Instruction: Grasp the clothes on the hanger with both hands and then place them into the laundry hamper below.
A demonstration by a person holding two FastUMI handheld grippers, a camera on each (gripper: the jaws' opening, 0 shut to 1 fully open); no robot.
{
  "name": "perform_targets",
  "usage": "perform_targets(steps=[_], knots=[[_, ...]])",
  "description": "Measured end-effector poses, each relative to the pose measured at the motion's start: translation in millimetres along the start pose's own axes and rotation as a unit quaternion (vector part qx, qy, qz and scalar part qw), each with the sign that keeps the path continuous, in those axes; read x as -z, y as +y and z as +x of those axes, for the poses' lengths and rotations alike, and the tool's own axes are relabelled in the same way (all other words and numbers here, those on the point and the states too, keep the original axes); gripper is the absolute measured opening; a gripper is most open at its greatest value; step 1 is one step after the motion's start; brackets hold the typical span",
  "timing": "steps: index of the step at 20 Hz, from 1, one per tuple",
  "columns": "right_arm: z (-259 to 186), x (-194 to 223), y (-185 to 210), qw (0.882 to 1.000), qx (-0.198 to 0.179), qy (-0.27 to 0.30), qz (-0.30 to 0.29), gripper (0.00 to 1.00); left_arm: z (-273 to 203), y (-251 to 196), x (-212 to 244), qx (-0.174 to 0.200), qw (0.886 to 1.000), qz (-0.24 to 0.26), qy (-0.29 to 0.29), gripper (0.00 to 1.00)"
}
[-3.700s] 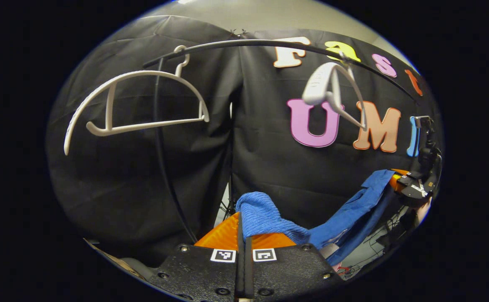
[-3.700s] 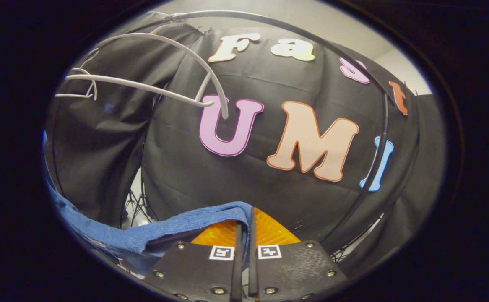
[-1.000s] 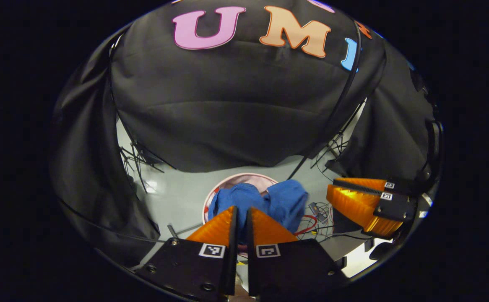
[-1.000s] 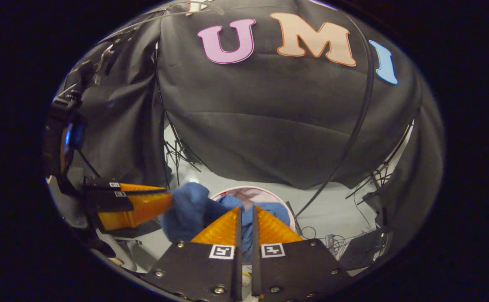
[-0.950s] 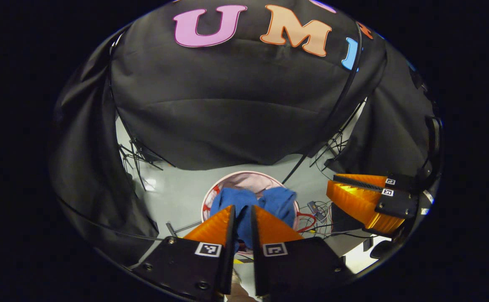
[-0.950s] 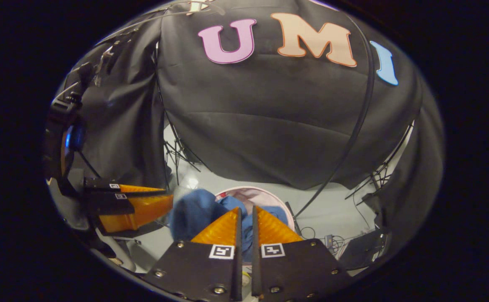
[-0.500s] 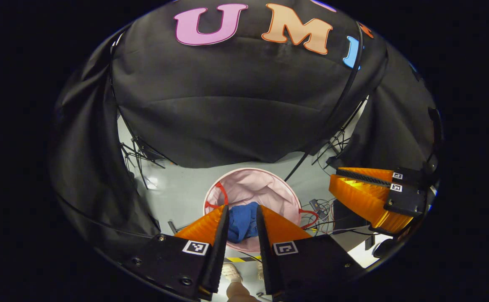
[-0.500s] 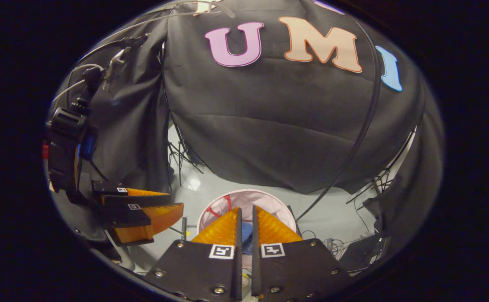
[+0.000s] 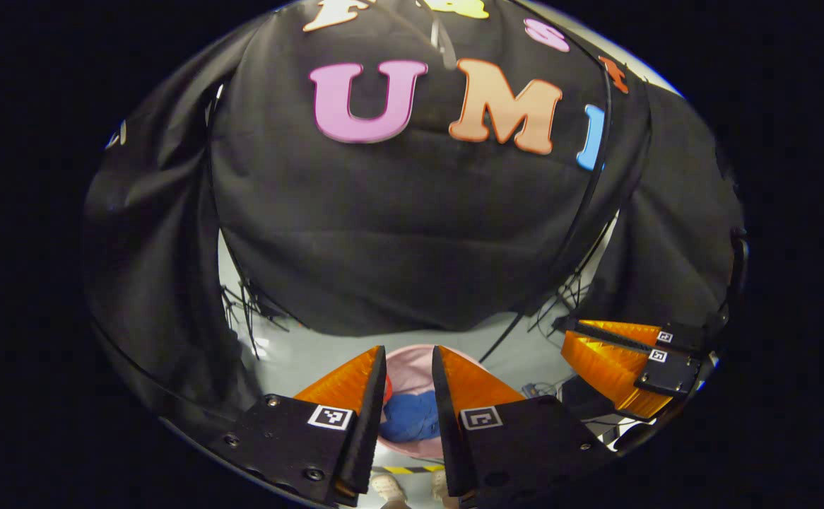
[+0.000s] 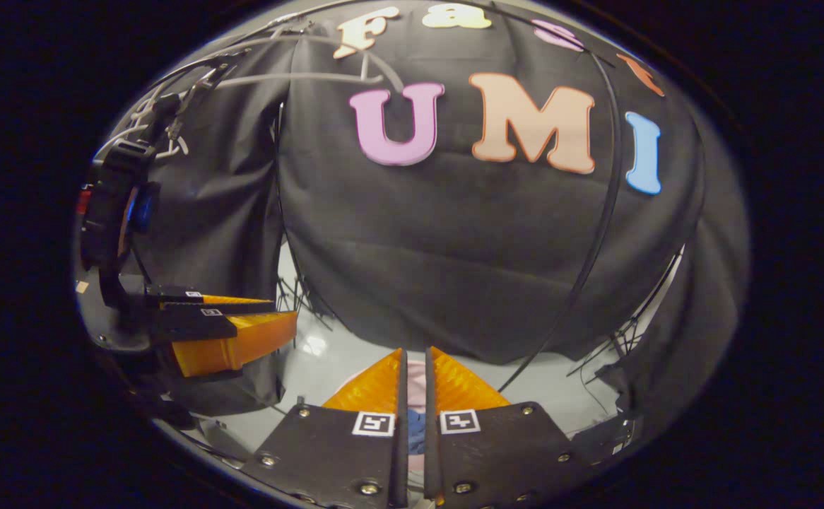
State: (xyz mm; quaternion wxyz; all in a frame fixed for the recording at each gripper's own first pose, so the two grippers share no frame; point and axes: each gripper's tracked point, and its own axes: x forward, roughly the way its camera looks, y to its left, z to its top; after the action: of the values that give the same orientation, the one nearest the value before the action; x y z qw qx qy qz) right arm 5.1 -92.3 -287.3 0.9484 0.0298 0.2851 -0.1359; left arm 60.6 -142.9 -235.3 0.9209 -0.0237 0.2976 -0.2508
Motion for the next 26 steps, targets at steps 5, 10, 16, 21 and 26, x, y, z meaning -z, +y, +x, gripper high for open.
perform_targets(steps=[5,10,16,21,26], knots=[[-41,-93,-8,0.994,0.028,-0.105,-0.007,0.09,-42,-14,-78,0.010,0.995,0.001,-0.097,0.41],[-80,-162,-15,0.982,0.044,-0.183,-0.013,0.09,-90,-22,-142,0.013,0.985,0.009,-0.172,0.41],[-124,-212,-17,0.969,0.049,-0.244,-0.018,0.04,-138,-35,-195,0.013,0.968,0.022,-0.251,0.41],[-150,-234,-13,0.963,0.040,-0.266,-0.007,0.31,-158,-49,-209,0.015,0.960,0.060,-0.272,0.69],[-153,-242,-18,0.961,0.040,-0.274,0.003,0.75,-166,-65,-210,0.020,0.957,0.071,-0.280,0.94]])
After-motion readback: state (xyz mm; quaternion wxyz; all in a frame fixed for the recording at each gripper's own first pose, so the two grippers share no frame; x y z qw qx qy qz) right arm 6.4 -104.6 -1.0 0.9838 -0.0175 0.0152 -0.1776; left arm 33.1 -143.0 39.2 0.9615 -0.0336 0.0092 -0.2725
